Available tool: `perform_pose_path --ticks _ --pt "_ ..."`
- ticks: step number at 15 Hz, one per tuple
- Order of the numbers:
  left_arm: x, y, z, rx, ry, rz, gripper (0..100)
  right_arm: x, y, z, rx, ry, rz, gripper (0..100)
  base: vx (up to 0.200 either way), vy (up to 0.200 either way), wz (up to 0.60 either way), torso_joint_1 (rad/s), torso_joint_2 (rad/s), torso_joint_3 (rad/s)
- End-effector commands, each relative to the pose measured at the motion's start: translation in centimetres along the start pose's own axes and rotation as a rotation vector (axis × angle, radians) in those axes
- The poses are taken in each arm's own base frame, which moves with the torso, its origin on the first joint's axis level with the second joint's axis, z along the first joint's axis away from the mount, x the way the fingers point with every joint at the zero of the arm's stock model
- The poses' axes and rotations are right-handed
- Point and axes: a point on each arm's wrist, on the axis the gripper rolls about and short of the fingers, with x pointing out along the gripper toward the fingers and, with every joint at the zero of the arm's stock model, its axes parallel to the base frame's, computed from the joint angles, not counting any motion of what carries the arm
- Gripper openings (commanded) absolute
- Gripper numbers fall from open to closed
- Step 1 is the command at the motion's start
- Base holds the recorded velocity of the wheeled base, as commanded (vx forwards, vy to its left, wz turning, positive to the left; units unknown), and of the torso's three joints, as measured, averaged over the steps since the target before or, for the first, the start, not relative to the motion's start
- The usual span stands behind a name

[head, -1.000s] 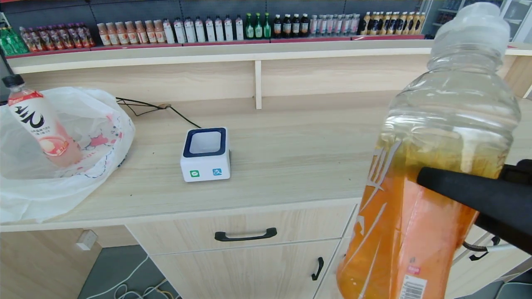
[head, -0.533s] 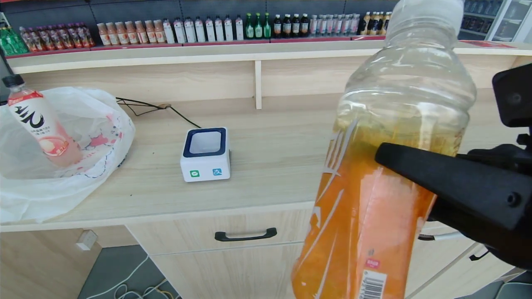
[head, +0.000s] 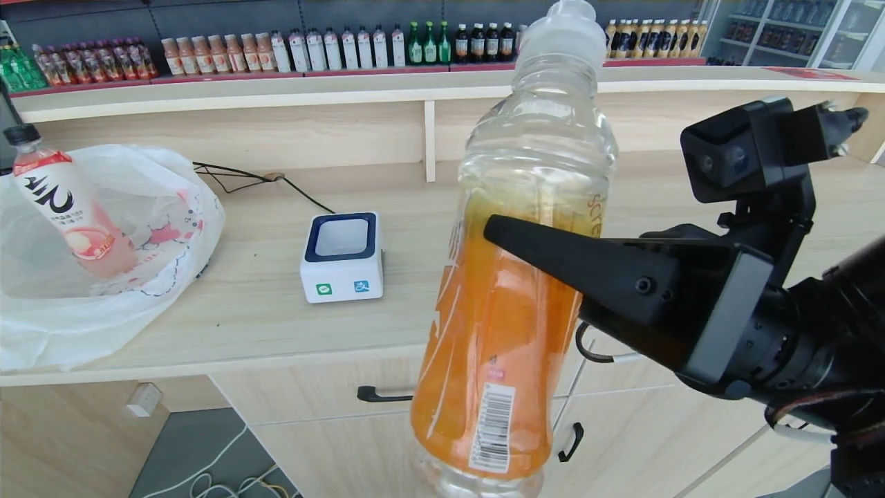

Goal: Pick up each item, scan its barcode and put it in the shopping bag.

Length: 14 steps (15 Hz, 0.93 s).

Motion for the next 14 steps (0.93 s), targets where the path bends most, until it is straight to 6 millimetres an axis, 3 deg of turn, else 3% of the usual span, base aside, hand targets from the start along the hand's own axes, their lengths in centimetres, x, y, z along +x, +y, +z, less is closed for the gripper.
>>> perform_pose_path --ticks 1,14 --pt "0.0 0.0 0.0 -0.002 0.0 0.0 100 0.69 -0.88 -0.39 0.008 0.009 -0.008 0 0.0 0.0 0.0 0.0 0.0 0.0" --pt "0.0 0.0 0.0 0.0 0.0 0.0 100 1.18 -0.83 0.09 -0.007 0.001 0.012 0 0.0 0.0 0.0 0.0 0.0 0.0"
